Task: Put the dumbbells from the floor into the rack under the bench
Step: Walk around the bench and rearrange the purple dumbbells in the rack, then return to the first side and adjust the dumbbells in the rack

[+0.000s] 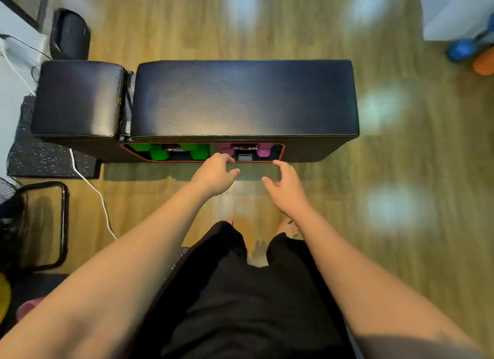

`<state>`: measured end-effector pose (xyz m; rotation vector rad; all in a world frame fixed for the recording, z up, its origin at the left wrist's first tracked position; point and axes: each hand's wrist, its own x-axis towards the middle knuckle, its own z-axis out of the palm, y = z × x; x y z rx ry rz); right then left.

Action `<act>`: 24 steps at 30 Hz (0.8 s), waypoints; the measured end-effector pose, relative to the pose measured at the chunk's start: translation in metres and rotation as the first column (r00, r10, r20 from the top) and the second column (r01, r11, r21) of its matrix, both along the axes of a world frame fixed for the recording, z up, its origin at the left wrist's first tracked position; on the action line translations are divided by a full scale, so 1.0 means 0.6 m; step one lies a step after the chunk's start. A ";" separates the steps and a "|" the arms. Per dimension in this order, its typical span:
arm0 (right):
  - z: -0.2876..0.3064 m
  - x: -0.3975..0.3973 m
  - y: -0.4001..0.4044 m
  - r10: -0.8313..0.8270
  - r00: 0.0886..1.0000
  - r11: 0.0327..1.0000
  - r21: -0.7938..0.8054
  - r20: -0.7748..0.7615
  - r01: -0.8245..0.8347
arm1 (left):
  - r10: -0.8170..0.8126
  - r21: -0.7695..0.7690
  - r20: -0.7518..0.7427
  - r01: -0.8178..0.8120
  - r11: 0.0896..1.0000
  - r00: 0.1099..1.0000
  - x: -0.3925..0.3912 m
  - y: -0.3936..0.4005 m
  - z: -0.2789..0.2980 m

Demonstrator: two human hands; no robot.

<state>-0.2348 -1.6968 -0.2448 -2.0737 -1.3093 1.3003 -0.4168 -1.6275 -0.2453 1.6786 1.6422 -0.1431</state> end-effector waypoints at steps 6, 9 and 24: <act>0.102 0.007 -0.042 0.114 0.993 0.993 -0.024 -0.005 -0.114 | 0.007 -0.036 0.058 -0.005 0.999 0.998 0.044 -0.049 0.120; 0.132 0.047 -0.030 0.191 0.981 0.982 -0.003 -0.033 -0.191 | -0.011 -0.014 0.063 0.012 1.000 0.998 0.087 -0.037 0.135; 0.210 0.428 0.138 0.248 0.966 0.952 0.165 0.072 -0.257 | 0.232 0.008 0.269 -0.243 0.970 0.935 0.432 0.074 0.118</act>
